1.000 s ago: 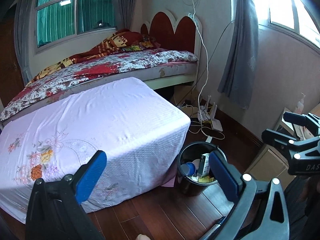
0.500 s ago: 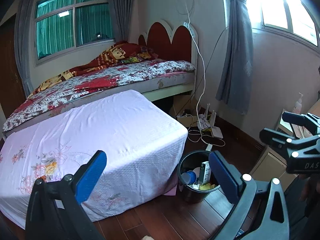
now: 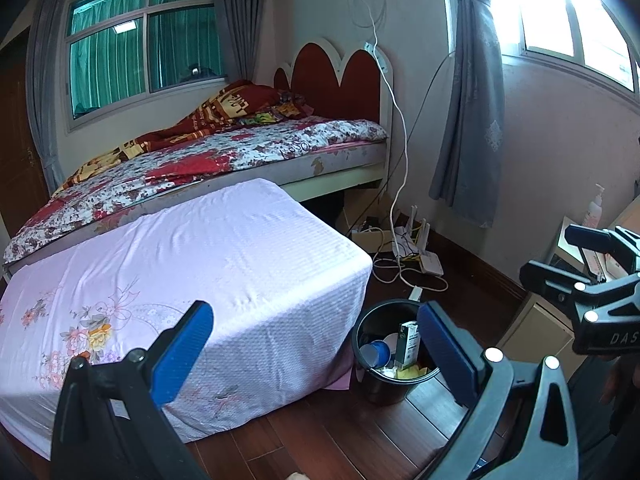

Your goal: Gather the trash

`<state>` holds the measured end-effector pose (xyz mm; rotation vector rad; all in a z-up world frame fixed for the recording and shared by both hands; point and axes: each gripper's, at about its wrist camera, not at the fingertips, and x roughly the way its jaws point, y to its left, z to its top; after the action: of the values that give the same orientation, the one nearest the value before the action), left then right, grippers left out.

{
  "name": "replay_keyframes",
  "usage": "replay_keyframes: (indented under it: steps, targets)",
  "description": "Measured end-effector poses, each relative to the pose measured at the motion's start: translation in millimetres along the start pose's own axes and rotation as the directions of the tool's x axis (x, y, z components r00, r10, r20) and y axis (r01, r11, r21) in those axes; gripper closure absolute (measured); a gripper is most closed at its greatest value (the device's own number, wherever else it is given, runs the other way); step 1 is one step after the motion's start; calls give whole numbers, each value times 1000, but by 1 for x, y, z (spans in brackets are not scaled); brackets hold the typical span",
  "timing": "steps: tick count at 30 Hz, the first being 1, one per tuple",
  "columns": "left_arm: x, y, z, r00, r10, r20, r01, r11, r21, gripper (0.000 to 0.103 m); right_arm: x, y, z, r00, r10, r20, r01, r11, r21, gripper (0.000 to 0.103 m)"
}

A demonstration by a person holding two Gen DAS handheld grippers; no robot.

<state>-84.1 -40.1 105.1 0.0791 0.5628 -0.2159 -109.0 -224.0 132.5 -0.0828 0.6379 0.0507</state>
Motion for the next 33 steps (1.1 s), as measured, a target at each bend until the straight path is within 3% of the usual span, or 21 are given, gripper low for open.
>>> replay_keyframes:
  steps: [33]
  targets:
    - [3,-7,4,1000,-9,-3,9,1000,3,1,-3,-2,2,1000,-7,5,7,1000,-4,0]
